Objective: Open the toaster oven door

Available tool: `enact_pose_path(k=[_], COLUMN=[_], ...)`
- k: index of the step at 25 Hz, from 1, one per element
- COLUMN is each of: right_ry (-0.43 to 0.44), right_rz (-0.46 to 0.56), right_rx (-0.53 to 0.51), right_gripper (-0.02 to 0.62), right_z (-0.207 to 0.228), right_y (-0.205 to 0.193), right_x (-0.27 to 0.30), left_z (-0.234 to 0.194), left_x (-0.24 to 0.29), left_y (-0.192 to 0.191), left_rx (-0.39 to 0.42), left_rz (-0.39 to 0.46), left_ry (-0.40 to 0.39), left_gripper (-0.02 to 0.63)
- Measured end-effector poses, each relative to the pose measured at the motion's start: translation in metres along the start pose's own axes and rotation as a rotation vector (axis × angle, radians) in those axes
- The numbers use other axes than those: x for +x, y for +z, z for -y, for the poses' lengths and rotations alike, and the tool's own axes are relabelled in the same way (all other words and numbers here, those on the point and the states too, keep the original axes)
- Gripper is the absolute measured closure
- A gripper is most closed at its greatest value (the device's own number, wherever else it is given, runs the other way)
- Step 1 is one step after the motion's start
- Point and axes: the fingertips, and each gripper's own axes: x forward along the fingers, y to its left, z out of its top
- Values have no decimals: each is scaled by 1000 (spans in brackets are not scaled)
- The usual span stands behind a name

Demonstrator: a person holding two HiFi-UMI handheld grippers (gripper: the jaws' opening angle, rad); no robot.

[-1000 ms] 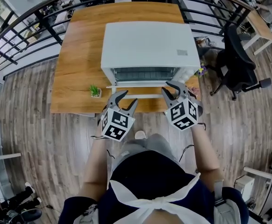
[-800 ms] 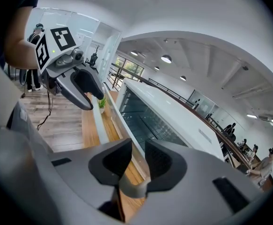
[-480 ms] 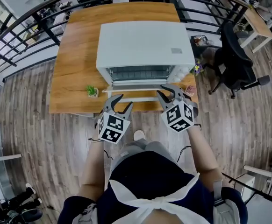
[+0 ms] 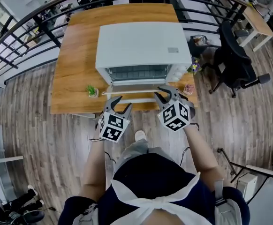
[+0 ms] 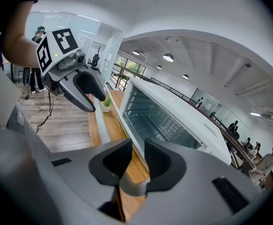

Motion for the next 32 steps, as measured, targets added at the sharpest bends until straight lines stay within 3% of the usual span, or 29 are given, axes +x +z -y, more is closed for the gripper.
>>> enact_pose_path(k=[11,32], right_ry=[-4,4], right_rz=[-7,-60], right_rx=[3,1], right_gripper=[508,508], right_z=[-11,-37], right_y=[-6,-22], right_x=[-3,-7], left_z=[7,23], left_x=[-1,0], left_y=[-9,-33], left_rx=[-15,-42], left_rz=[15,-32], left_ry=[-1,-11], left_gripper=[414,416])
